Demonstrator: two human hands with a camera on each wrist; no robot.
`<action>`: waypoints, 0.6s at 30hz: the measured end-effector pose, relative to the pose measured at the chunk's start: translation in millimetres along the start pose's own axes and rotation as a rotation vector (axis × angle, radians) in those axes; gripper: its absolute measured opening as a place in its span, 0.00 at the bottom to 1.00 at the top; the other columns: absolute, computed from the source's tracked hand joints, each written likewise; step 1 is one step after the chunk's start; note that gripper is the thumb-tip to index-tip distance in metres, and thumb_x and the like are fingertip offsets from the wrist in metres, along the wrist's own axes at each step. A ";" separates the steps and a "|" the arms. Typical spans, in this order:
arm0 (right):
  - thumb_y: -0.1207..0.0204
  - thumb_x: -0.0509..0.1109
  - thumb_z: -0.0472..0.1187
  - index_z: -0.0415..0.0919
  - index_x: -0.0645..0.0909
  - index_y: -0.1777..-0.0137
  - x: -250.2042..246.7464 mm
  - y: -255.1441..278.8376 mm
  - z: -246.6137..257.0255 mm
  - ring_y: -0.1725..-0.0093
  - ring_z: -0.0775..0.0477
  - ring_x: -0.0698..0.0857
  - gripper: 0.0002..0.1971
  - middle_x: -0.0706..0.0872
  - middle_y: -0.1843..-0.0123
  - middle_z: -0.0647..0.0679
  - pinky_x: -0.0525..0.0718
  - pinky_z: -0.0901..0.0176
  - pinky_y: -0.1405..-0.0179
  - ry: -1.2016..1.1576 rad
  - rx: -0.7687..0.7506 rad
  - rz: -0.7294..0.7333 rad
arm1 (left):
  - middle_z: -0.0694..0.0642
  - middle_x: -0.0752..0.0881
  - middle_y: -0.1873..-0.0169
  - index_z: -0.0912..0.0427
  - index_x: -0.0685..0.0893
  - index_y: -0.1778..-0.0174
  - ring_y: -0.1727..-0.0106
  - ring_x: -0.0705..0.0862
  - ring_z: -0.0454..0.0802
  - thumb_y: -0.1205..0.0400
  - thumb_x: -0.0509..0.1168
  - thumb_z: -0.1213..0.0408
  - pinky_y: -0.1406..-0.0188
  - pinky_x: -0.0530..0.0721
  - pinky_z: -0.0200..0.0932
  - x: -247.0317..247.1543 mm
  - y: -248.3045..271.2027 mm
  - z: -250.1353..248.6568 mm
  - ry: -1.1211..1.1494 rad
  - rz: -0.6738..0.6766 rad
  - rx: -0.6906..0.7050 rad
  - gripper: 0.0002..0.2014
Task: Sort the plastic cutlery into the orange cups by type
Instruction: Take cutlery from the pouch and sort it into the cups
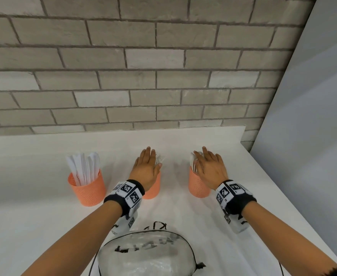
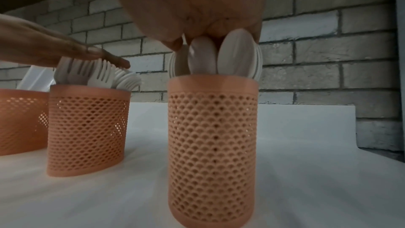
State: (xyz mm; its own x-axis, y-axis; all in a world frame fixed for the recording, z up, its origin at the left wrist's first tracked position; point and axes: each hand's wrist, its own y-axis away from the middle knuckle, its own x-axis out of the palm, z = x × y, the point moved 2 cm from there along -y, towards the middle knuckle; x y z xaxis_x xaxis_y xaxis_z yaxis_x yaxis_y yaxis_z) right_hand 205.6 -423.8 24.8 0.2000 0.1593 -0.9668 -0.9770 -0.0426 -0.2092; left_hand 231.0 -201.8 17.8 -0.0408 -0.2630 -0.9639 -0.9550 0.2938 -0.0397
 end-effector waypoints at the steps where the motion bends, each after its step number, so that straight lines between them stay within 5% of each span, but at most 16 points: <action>1: 0.34 0.25 0.57 0.47 0.64 0.21 -1.9 0.1 0.8 0.23 0.41 0.68 0.45 0.62 0.18 0.37 0.60 0.47 0.24 0.014 -0.003 0.008 | 0.59 0.44 0.17 0.63 0.47 0.18 0.16 0.43 0.54 0.12 0.42 0.51 0.16 0.45 0.48 -1.8 -0.2 0.9 0.018 0.013 -0.005 0.30; 4: 0.33 0.25 0.57 0.46 0.64 0.21 -7.5 0.6 4.3 0.23 0.41 0.69 0.44 0.62 0.18 0.37 0.61 0.49 0.25 0.013 0.008 0.047 | 0.59 0.46 0.17 0.63 0.47 0.18 0.16 0.42 0.54 0.13 0.44 0.49 0.16 0.46 0.49 -8.5 -0.9 2.5 0.086 0.083 -0.015 0.31; 8: 0.16 0.47 0.47 0.44 0.58 0.19 -18.2 1.4 6.8 0.20 0.40 0.62 0.26 0.57 0.17 0.36 0.55 0.46 0.21 -0.056 0.054 0.108 | 0.58 0.49 0.17 0.61 0.48 0.18 0.16 0.45 0.53 0.13 0.46 0.51 0.17 0.49 0.53 -25.4 2.6 8.4 0.163 0.128 -0.024 0.30; 13: 0.15 0.48 0.50 0.47 0.53 0.18 -28.9 6.1 15.5 0.16 0.40 0.50 0.26 0.52 0.16 0.37 0.43 0.40 0.19 -0.089 0.069 -0.001 | 0.57 0.52 0.17 0.58 0.52 0.18 0.16 0.51 0.50 0.12 0.50 0.60 0.20 0.49 0.40 -55.3 22.2 23.9 0.361 -0.016 0.004 0.27; 18: 0.15 0.50 0.49 0.47 0.52 0.17 -52.0 15.9 44.9 0.16 0.42 0.49 0.26 0.51 0.15 0.39 0.41 0.43 0.19 -0.207 0.029 -0.039 | 0.60 0.55 0.18 0.61 0.54 0.18 0.16 0.54 0.52 0.13 0.51 0.64 0.21 0.52 0.39 -86.0 45.7 33.9 0.364 -0.170 0.044 0.26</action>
State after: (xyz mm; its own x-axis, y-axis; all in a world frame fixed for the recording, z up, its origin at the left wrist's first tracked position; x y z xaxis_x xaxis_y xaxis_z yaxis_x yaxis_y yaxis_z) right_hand 176.4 -388.5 78.3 0.2211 0.3592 -0.9067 -0.9711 -0.0049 -0.2388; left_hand 200.8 -134.6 89.9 0.0076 -0.6170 -0.7869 -0.9438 0.2555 -0.2095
